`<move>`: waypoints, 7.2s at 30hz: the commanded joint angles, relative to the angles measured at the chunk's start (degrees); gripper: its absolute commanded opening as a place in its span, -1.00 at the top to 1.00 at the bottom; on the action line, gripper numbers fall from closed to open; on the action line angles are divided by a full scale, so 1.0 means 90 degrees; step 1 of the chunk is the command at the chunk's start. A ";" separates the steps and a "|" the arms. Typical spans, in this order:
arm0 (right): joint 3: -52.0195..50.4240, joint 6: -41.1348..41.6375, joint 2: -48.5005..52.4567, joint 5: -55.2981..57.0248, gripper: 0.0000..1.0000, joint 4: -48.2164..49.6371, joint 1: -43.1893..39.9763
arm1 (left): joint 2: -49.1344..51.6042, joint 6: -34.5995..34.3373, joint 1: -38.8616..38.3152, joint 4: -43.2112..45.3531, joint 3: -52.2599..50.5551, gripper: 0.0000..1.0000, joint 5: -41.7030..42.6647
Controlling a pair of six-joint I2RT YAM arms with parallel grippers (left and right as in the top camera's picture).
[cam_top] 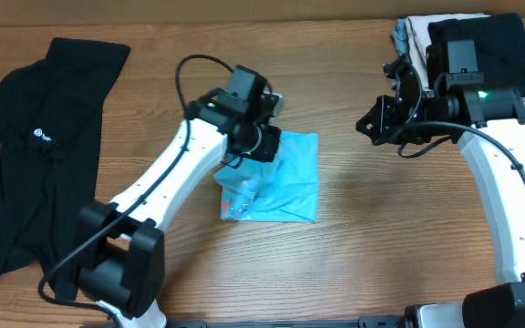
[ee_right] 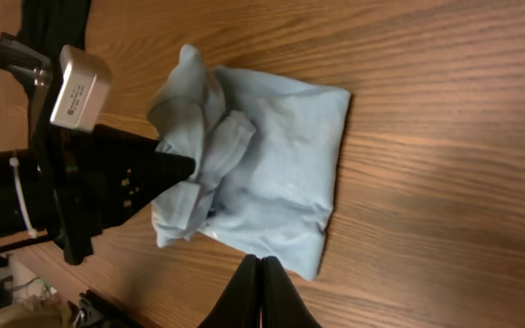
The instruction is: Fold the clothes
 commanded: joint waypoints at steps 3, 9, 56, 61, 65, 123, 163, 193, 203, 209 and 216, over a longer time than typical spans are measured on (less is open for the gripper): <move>0.0117 -0.0165 -0.0068 -0.0041 0.92 -0.0046 -0.0056 | 0.0444 -0.0134 -0.0544 0.0529 0.0158 0.69 0.0017; 0.0114 -0.0185 -0.0068 -0.0041 0.92 -0.0049 -0.0058 | 0.0736 -0.0129 -0.1093 0.1503 0.0158 -1.00 0.0583; 0.0109 0.1331 0.2829 0.2283 -0.35 0.2421 0.4194 | 0.0724 -0.0427 0.3585 -0.1800 0.3067 -0.99 -0.0869; 0.0109 0.1384 0.3099 0.2523 -0.27 0.2574 0.4398 | 0.0733 -0.0386 0.3587 -0.1797 0.3065 -1.00 -0.0891; 0.0109 0.1547 0.3130 0.2817 -0.02 0.2718 0.4430 | 0.0733 -0.0386 0.3587 -0.1800 0.3065 -1.00 -0.0894; 0.0253 0.2907 0.1790 0.3504 -0.13 -0.1270 0.3169 | 0.0743 0.0049 0.3587 -0.1928 0.3062 -1.00 -0.1061; 0.0155 -0.0619 0.3223 0.4002 0.49 0.1749 0.3874 | 0.0743 0.0041 0.3587 -0.1936 0.3062 -1.00 -0.1059; 0.1579 0.1042 0.2674 0.2735 0.89 -0.0143 0.1183 | 0.0743 0.0046 0.3587 -0.1979 0.3062 -0.99 -0.1061; 0.1576 0.1037 0.2674 0.2441 -0.62 -0.1409 0.0753 | 0.0743 0.0046 0.3587 -0.1977 0.3062 -1.00 -0.1064; 0.1280 0.0624 0.2674 0.1299 -1.00 -0.1280 0.0760 | 0.0743 0.0046 0.3587 -0.1977 0.3062 -1.00 -0.1061; 0.0019 0.0520 0.2674 0.0255 -1.00 -0.0170 0.0763 | 0.0743 0.0046 0.3587 -0.1977 0.3062 -1.00 -0.1064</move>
